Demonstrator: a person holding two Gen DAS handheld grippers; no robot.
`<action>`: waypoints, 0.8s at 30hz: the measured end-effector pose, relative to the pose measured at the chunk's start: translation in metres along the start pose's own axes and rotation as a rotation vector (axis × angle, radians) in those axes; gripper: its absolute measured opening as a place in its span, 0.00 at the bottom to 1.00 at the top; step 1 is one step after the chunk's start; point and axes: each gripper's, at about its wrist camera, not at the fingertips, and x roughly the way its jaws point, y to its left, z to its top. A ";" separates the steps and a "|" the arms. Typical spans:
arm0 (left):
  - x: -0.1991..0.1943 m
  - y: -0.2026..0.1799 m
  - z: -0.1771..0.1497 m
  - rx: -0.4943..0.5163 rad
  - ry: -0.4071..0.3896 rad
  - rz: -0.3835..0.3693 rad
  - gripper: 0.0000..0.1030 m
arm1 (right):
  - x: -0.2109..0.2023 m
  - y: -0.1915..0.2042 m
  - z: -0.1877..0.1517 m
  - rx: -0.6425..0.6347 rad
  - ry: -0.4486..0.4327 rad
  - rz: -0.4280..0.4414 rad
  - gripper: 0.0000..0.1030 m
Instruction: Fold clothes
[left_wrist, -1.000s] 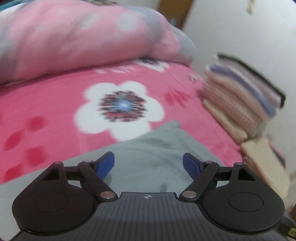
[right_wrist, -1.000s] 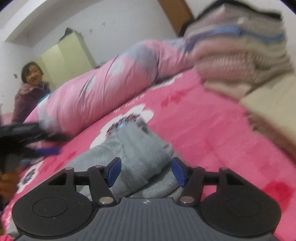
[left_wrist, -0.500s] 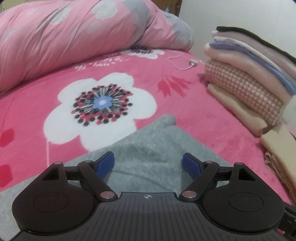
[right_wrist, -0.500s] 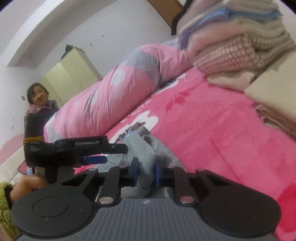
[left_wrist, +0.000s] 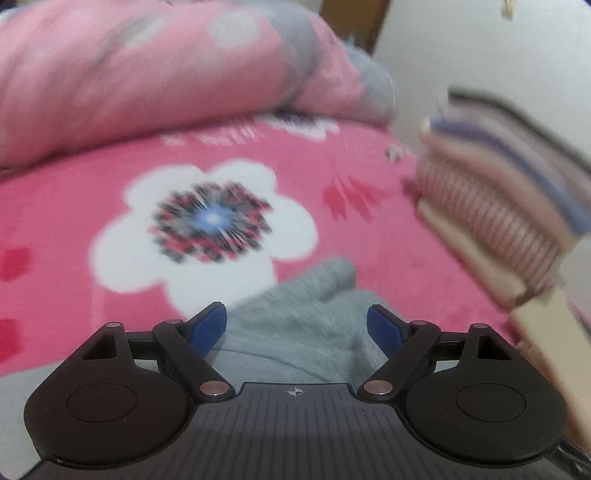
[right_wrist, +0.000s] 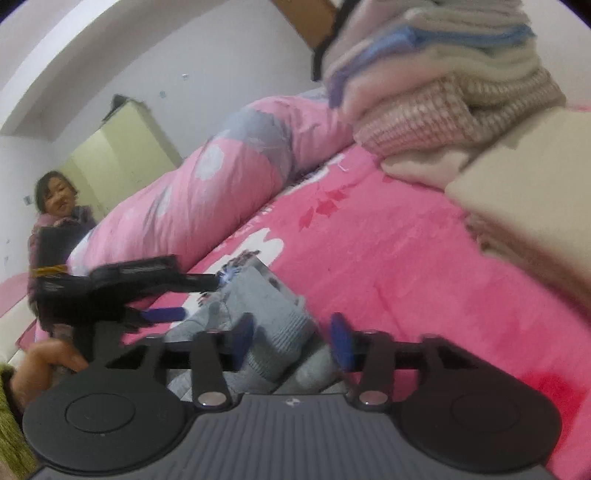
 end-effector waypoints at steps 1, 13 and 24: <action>-0.020 0.008 0.000 -0.019 -0.023 -0.002 0.82 | -0.006 -0.001 0.006 -0.015 -0.021 0.006 0.51; -0.235 0.118 -0.100 -0.264 -0.210 0.044 0.82 | 0.042 0.072 0.061 -0.268 0.168 0.167 0.29; -0.283 0.202 -0.207 -0.508 -0.298 0.090 0.78 | 0.099 0.130 0.065 -0.482 0.301 0.069 0.12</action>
